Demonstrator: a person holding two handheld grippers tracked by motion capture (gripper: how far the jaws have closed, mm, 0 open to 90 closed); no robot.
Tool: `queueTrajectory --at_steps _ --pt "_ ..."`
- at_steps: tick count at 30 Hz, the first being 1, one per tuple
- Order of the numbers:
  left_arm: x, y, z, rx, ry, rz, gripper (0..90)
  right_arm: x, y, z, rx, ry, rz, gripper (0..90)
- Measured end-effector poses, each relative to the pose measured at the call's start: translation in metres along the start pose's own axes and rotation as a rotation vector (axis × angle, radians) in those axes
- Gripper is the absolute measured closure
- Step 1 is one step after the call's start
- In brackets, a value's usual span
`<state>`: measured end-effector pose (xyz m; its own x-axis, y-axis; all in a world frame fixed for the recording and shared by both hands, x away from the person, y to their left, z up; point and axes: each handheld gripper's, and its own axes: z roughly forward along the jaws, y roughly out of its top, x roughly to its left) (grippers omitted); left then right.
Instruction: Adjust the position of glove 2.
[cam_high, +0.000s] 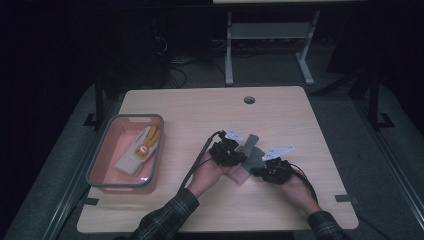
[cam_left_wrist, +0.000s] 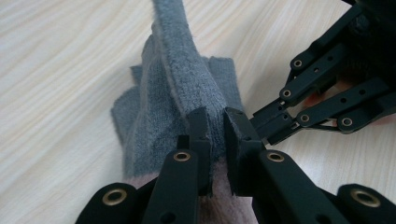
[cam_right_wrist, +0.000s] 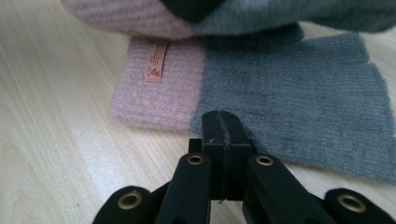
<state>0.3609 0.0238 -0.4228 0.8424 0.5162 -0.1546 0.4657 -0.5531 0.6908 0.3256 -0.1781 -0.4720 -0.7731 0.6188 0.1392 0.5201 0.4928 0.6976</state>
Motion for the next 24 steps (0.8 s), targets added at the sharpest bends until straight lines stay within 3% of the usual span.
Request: queueTrajectory --at_steps 3,7,9,13,16,21,24 --pt "-0.002 0.000 0.004 0.006 -0.005 0.003 81.2 0.000 0.000 0.000 0.001 0.000 -0.001 90.0" --pt "-0.003 0.001 0.006 -0.027 -0.039 -0.018 76.6 0.000 0.000 0.000 0.001 0.001 0.000 90.0" --pt "-0.003 0.002 0.005 -0.039 -0.051 -0.009 76.0 0.000 -0.001 0.000 0.003 0.001 -0.003 90.0" --pt "-0.002 0.003 -0.002 -0.053 -0.048 0.004 89.4 -0.001 -0.001 -0.002 0.004 -0.001 -0.015 90.0" --pt "0.000 0.001 -0.007 -0.051 -0.035 0.014 89.5 -0.001 -0.002 -0.005 -0.007 0.000 0.000 89.4" --pt "0.000 -0.007 -0.003 -0.027 -0.045 0.019 89.1 -0.005 -0.006 -0.019 -0.031 -0.019 0.002 78.5" --pt "0.000 -0.014 0.004 0.011 -0.050 0.022 88.6 -0.012 -0.013 -0.030 -0.044 -0.047 0.027 60.6"
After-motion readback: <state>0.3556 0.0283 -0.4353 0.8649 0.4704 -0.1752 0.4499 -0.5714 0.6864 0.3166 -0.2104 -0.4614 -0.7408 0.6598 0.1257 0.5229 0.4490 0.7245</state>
